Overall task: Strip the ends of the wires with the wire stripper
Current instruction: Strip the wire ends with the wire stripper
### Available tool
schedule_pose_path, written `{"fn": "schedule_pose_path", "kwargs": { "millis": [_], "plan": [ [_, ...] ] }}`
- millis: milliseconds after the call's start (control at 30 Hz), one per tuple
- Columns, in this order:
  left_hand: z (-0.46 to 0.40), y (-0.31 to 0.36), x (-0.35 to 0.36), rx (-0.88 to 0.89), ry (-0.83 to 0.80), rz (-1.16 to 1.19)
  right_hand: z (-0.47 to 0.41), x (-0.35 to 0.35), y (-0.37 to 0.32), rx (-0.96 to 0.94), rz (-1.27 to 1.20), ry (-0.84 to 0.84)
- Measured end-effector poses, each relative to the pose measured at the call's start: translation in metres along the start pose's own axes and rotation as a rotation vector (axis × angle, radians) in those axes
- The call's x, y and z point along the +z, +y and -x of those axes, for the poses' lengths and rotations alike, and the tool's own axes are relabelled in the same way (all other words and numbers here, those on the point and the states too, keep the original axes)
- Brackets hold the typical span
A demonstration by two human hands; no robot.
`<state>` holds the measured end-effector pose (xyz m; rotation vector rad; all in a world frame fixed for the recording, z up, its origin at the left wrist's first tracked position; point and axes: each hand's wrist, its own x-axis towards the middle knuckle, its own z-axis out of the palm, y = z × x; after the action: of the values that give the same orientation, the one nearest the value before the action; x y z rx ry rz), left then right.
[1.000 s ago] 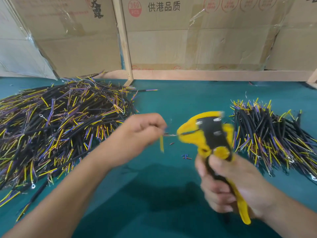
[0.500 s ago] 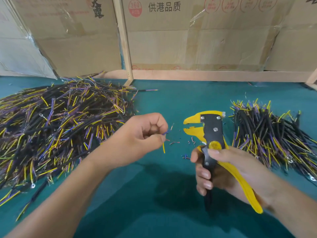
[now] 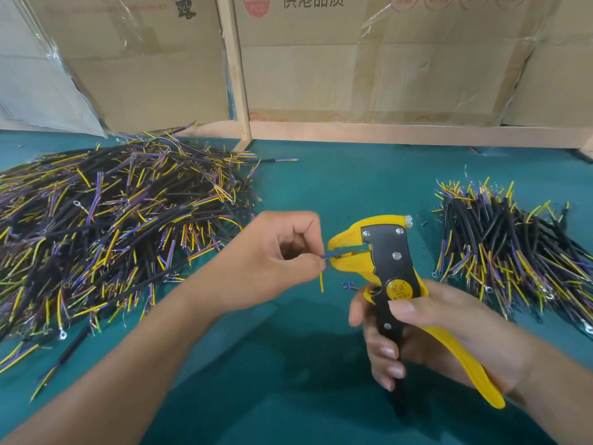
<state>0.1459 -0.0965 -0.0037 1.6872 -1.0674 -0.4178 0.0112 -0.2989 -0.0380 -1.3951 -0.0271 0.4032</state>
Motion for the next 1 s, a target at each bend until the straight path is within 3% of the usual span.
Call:
{"fn": "schedule_pose_path", "kwargs": {
  "millis": [300,500,667,1000],
  "plan": [
    [-0.001,0.002,0.002,-0.019,0.007,0.049,0.001,-0.003,0.001,-0.009,-0.03,-0.05],
    [0.0,0.004,0.002,-0.022,0.017,0.068,0.0,0.0,0.005,-0.004,-0.031,0.028],
    [-0.001,0.002,0.003,-0.023,0.016,0.108,-0.005,0.007,0.002,-0.025,-0.268,-0.153],
    [0.0,-0.001,0.002,-0.011,-0.004,0.176,-0.004,0.011,0.002,-0.024,-0.272,-0.131]
  ]
}}
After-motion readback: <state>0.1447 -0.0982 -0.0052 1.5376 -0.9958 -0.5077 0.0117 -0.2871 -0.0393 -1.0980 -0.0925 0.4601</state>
